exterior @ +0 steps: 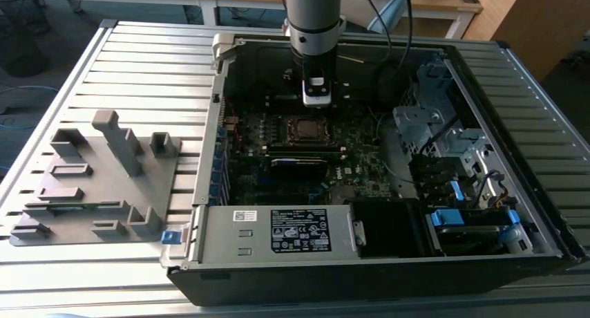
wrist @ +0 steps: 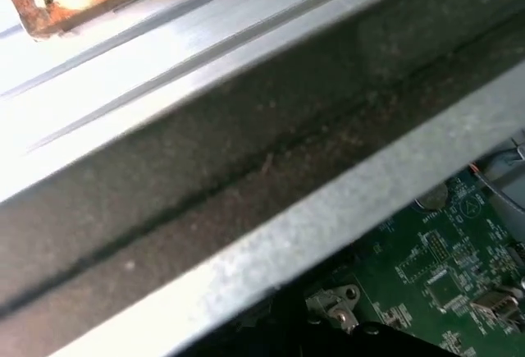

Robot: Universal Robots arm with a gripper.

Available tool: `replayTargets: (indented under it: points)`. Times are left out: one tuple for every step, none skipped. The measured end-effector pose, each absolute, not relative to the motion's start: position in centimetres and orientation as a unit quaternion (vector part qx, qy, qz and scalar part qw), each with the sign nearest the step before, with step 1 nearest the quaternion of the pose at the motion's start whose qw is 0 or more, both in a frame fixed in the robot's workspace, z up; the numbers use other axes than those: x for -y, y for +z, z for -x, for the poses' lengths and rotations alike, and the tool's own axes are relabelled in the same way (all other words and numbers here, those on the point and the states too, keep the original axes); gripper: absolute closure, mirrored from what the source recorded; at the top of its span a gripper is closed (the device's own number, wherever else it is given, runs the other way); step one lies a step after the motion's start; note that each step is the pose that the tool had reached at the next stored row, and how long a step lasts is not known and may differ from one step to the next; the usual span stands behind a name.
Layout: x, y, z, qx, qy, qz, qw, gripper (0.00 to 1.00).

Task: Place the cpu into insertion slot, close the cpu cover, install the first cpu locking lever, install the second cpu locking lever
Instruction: 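Install the first cpu locking lever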

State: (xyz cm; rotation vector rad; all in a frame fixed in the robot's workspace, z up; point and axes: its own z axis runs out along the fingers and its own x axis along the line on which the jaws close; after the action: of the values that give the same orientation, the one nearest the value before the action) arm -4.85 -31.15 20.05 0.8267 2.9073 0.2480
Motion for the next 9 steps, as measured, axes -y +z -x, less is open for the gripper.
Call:
replayTargets:
  points:
    - [31.15, 20.05, 4.85, -0.957, 0.083, -0.272, 0.054, 0.89]
    - [31.15, 20.05, 4.85, -0.957, 0.085, -0.272, 0.054, 0.89]
    - [31.15, 20.04, 4.85, -0.957, 0.086, -0.272, 0.053, 0.89]
    - [31.14, 20.04, 4.85, -0.957, 0.087, -0.272, 0.053, 0.89]
    - [31.15, 20.03, 4.85, -0.957, 0.088, -0.273, 0.053, 0.89]
    - [31.15, 20.03, 4.85, -0.957, 0.089, -0.273, 0.052, 0.89]
    - [31.15, 20.03, 4.85, -0.957, 0.089, -0.273, 0.052, 0.89]
    - [31.14, 20.03, 4.85, -0.957, 0.089, -0.273, 0.052, 0.89]
    - [31.15, 20.03, 4.85, -0.957, 0.089, -0.273, 0.052, 0.89]
